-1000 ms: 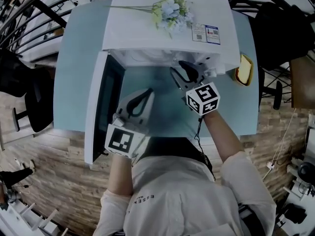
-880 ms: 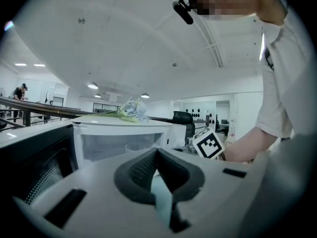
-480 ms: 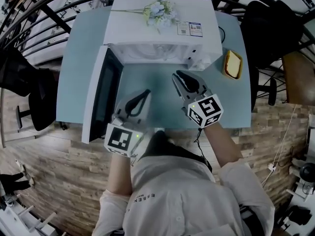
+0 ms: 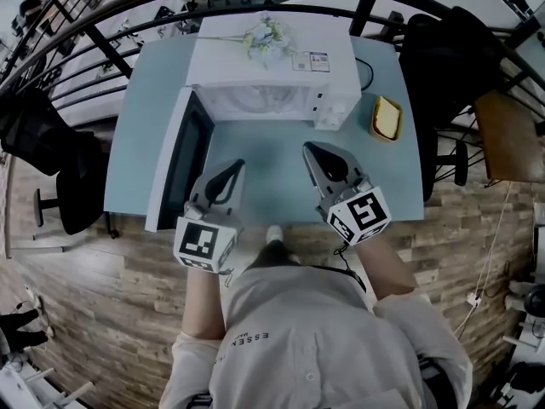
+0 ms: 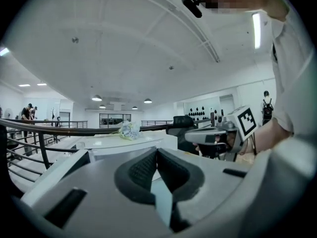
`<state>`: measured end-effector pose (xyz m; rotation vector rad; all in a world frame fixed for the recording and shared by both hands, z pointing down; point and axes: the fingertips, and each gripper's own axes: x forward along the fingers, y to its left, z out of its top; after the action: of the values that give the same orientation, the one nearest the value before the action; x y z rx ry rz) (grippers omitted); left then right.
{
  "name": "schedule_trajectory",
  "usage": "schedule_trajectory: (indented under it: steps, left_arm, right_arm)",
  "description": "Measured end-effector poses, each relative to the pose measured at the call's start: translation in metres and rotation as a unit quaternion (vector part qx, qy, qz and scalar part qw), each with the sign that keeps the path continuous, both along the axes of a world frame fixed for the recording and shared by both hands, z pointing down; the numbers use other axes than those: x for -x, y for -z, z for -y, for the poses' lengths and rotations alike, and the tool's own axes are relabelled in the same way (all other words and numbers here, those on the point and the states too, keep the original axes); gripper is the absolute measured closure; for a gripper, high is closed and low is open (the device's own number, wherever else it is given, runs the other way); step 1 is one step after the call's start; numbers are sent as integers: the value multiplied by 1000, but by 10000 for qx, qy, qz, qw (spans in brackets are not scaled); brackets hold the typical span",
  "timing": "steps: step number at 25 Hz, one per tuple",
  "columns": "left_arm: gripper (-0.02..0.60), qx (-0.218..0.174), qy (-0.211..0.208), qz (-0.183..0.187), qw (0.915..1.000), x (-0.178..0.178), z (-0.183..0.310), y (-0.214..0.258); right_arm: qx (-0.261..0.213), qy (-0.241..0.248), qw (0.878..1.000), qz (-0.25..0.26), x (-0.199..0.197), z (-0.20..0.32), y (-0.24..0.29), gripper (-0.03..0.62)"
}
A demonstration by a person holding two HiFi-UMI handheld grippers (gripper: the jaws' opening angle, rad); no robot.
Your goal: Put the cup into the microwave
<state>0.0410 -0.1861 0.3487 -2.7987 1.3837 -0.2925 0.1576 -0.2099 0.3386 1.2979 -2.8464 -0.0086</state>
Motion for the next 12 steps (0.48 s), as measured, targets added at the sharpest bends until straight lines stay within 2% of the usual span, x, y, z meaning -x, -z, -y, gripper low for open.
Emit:
schedule_trajectory:
  steps: [4,8,12]
  left_arm:
    - [579,-183,0,42,9998,-2,0,17]
    - [580,-400,-9,-111,9991,-3,1,32]
    - [580,-504,-47,-115,9987,-5,5,38]
  right_arm:
    - [-199,-107,9997,75,-10,-12,17,579]
    - [-375,-192,9991,4,-16,-18,29,579]
    - [-429,-180,9989,-41,-16,-16,34,579]
